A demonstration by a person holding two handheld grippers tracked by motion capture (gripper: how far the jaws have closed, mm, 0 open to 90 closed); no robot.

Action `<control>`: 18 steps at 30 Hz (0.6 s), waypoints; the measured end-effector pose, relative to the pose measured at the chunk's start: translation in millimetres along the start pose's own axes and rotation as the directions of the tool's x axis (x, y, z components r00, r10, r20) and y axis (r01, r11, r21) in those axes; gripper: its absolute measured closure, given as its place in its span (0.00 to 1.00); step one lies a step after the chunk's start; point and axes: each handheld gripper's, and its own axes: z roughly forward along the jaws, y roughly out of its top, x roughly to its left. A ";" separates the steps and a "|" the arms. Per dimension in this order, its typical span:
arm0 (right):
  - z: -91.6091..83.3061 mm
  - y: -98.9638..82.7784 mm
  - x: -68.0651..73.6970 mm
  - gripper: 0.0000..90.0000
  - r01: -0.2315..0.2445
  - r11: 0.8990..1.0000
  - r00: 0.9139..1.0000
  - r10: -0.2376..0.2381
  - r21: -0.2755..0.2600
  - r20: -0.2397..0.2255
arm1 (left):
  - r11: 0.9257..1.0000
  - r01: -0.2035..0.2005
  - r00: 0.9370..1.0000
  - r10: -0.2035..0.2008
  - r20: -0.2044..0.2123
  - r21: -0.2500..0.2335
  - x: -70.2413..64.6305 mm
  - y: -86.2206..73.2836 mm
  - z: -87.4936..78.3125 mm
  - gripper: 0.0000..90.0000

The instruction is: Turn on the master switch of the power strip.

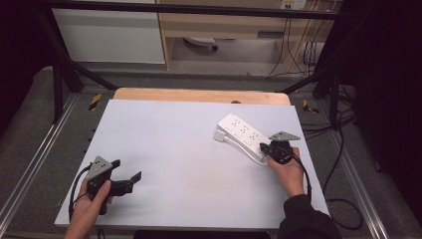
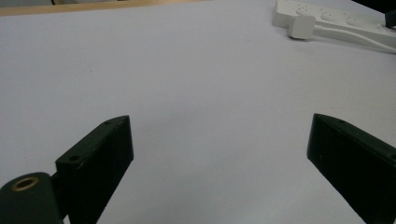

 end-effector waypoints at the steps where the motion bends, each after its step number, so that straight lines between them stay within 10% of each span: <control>1: 0.0 0.0 -0.3 1.00 -0.001 1.000 1.000 0.001 0.000 -0.003 | 1.000 0.002 1.000 -0.002 -0.001 0.000 0.2 -0.1 0.0 0.08; 18: -0.4 0.1 1.3 1.00 -0.036 0.999 0.999 0.036 0.008 -0.004 | 1.000 0.004 1.000 -0.004 -0.007 0.001 2.1 -0.5 -0.7 0.08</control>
